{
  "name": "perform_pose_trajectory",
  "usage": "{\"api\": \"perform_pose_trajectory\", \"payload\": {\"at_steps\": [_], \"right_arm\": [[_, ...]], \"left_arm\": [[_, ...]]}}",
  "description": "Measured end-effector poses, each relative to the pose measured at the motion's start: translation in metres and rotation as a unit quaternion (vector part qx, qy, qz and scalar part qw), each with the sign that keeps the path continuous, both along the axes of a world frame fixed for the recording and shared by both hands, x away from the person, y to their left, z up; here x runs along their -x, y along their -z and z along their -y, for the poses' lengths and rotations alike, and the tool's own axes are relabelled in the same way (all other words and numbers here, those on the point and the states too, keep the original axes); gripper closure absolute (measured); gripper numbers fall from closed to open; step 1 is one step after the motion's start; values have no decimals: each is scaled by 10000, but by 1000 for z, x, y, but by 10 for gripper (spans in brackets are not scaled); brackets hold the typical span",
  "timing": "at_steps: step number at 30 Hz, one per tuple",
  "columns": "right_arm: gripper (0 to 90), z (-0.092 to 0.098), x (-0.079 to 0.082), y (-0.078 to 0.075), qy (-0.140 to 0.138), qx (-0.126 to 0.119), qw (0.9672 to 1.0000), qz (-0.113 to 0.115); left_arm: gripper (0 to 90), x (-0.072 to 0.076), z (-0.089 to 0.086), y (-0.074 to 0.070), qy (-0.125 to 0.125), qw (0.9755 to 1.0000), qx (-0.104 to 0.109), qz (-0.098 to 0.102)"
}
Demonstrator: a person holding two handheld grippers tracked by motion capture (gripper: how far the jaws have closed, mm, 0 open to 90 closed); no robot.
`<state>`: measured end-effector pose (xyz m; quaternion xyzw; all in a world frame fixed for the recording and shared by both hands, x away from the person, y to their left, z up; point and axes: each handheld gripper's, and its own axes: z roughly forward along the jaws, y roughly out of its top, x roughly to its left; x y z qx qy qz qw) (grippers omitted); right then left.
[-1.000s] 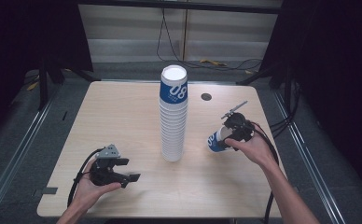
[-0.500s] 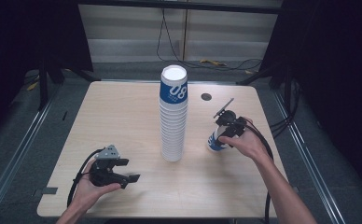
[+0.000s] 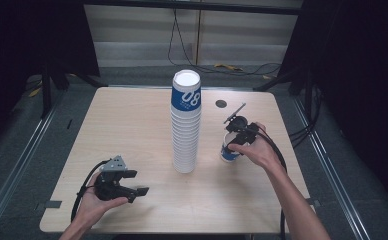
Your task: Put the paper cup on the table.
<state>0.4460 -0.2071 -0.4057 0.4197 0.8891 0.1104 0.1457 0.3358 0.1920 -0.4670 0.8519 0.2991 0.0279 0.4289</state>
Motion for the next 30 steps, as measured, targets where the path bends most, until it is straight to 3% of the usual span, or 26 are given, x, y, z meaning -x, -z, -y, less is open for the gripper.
{"api": "perform_pose_trajectory", "payload": {"at_steps": [15, 26, 30], "right_arm": [[123, 8, 7, 6, 27, -530, 9985, 114], [119, 23, 13, 12, 327, -1155, 9926, 187], [118, 22, 14, 13, 323, -1182, 9923, 192]], "left_arm": [[222, 0, -1, 0, -20, 10000, 49, -13], [222, 0, -1, -1, -25, 10000, 54, -1], [222, 0, -2, -1, -45, 10000, 61, 7]]}}
